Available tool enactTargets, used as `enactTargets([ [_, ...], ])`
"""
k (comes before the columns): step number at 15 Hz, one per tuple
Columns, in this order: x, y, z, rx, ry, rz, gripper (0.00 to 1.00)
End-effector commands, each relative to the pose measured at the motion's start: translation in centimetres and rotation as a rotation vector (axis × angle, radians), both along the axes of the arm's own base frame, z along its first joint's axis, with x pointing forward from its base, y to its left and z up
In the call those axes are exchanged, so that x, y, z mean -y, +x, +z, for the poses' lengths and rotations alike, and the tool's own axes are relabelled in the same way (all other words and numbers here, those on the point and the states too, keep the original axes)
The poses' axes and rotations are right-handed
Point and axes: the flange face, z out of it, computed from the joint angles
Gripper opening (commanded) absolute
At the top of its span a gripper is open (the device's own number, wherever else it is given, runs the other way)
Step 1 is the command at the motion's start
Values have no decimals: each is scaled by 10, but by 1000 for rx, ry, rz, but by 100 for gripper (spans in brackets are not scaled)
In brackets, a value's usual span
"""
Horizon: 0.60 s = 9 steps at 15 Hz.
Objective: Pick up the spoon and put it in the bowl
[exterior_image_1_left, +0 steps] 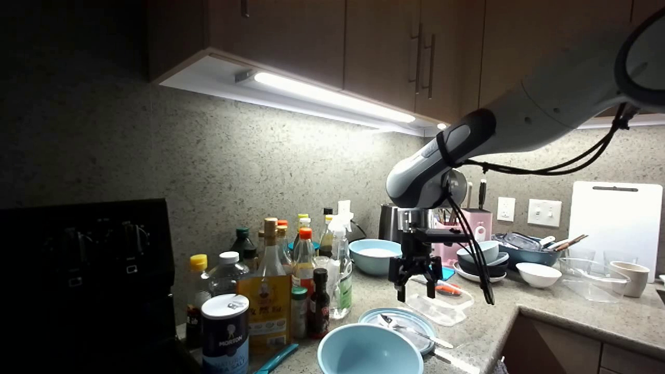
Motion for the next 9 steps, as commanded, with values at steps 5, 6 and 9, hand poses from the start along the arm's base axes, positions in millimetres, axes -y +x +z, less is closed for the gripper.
enactTargets([
  [5,1,5,0,4,0,-2,100],
  [6,0,8,-5,-11,2,-4,100],
  [9,-1,13,-17,-55,-16,-29,100],
])
